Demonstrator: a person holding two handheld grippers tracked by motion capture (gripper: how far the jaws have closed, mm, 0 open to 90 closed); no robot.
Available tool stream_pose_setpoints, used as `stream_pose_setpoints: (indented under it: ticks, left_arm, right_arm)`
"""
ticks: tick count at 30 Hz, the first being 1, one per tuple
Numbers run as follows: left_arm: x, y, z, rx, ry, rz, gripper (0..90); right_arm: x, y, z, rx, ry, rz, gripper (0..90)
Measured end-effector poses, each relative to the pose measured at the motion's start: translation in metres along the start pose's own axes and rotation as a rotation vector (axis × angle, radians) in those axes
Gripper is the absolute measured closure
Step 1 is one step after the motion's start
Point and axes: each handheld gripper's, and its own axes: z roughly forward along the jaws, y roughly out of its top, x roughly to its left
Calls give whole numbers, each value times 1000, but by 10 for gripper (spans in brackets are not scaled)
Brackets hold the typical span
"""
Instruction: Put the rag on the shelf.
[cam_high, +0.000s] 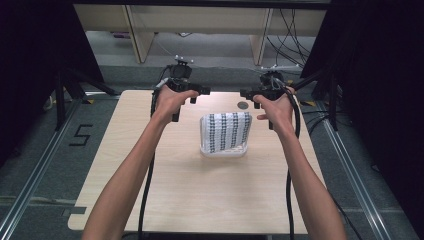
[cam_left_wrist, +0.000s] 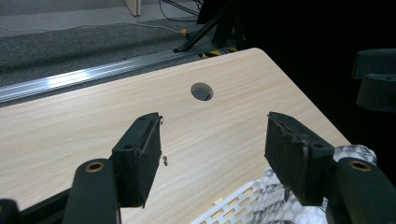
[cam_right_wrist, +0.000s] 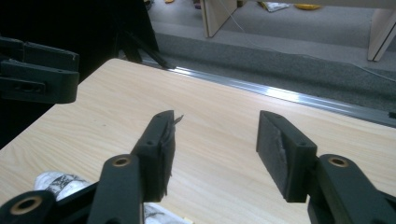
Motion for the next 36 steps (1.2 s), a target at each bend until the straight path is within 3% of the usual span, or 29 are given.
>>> stream_pose_setpoints:
  ticks: [13,21,26,35,36]
  left_arm:
    - [-4,-7,-15,3,-19,9,327]
    - [-9,-11,-25,-3,-21,10,307]
    - [-9,-17,-32,-12,-28,8,295]
    - [-9,-24,-45,-23,-17,22,285]
    - [-9,-25,-47,-22,-20,27,283]
  right_arm:
    - [15,0,-10,-1,15,-24,376]
    - [14,-3,-14,0,28,-49,350]
    - [12,-8,-19,2,22,-22,332]
    - [9,-13,-24,-2,25,-41,310]
    - [11,-13,-25,2,26,-26,309]
